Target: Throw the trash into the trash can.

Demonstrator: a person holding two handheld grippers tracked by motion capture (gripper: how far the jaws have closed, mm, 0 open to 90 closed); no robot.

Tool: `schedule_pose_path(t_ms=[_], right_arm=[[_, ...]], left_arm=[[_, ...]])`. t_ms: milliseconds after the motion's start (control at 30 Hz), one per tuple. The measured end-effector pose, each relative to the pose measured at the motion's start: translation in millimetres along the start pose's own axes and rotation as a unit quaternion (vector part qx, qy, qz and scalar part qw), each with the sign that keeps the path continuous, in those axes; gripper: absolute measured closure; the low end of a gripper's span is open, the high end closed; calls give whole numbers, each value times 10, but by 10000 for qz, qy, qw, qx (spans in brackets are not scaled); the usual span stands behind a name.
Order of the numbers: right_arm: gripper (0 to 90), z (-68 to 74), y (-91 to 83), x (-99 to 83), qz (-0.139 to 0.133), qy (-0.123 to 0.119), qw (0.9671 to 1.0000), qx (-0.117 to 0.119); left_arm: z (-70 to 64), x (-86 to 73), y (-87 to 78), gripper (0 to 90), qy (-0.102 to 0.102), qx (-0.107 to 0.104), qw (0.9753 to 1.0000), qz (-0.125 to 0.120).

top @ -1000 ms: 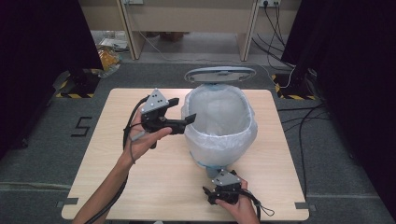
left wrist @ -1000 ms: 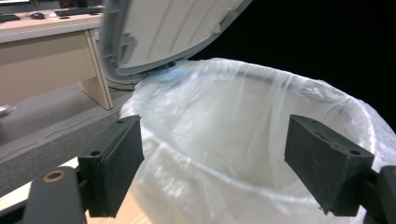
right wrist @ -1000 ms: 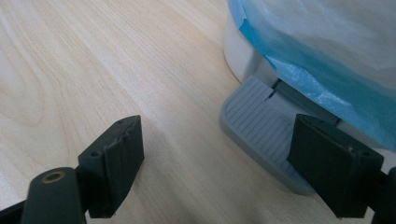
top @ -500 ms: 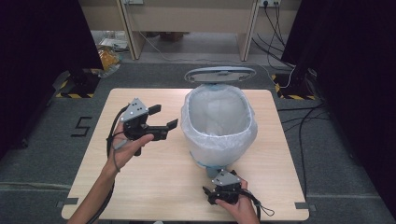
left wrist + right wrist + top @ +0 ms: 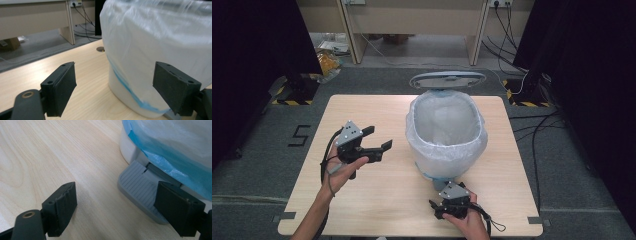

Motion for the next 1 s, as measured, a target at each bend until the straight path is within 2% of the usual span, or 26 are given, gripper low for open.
schedule_pose_path(t_ms=[133, 400, 600, 800, 1000], right_arm=[[183, 0, 0, 0, 0, -2, 10000, -1], [184, 0, 1, 1, 0, 3, 10000, -13], [184, 1, 1, 1, 3, 13, 10000, -15], [184, 1, 2, 2, 1, 4, 10000, -14], [184, 0, 2, 2, 1, 5, 10000, -14]], left_arm=[[13, -163, 0, 181, -42, -23, 9999, 95], [88, -444, -13, 180, -161, 64, 9996, 238], [135, -593, 22, 180, -48, 136, 9992, 384], [204, -839, 54, 181, -85, 210, 9975, 669], [275, -1078, 65, 165, -265, 245, 9950, 926]])
Point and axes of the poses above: each handheld gripper's, and its own axes: y roughly forward along the jaws, x roughly out of its top, z roughly to its left, the point moved 8 cm from there along y, roughly forward along the jaws, and after that the axes turned 4 degrees about x, right-handed, at the moved point
